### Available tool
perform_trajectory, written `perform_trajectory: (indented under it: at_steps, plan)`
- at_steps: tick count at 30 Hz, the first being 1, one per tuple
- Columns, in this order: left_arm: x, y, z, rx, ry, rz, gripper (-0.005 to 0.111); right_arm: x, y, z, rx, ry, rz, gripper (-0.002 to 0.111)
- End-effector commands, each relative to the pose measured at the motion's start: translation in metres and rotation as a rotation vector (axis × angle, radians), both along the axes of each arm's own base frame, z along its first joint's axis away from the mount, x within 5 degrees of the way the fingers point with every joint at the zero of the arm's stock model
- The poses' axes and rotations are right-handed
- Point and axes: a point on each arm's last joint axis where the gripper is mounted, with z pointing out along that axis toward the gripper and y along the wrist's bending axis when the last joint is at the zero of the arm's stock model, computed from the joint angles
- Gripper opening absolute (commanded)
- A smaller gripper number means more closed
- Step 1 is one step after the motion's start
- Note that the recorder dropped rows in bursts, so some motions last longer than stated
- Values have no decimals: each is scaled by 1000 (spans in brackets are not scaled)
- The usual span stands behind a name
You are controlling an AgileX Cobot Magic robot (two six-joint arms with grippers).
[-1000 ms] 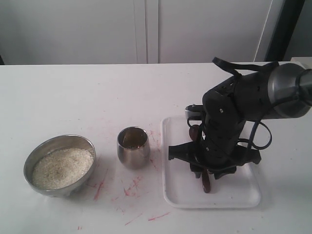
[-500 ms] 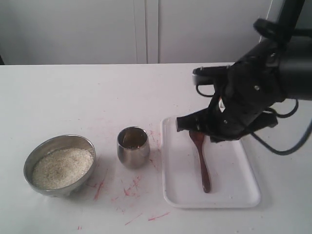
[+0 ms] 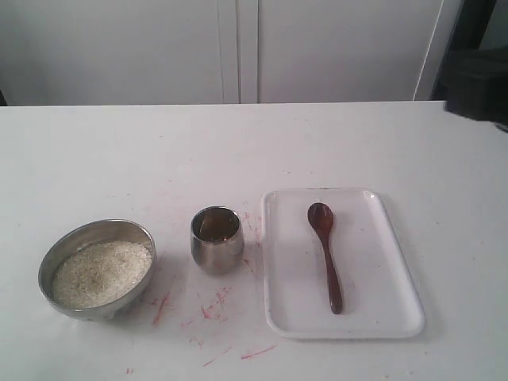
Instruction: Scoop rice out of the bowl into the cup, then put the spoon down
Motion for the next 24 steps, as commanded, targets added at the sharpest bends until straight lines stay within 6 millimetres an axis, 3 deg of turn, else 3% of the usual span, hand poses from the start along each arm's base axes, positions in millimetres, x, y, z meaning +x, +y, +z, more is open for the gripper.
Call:
perform_trajectory:
  at_steps: [1, 8, 17, 24]
  plan:
    - [0, 0, 2, -12, -6, 1, 14, -40, -15, 3, 54, -186, 39, 0]
    - [0, 0, 2, -12, -6, 1, 14, -85, -37, -13, 114, -302, 32, 0]
    - [0, 0, 2, -12, -6, 1, 14, -127, -54, -34, 227, -470, 55, 0]
    - [0, 0, 2, -12, -6, 1, 14, -121, -49, -50, 309, -385, 81, 0]
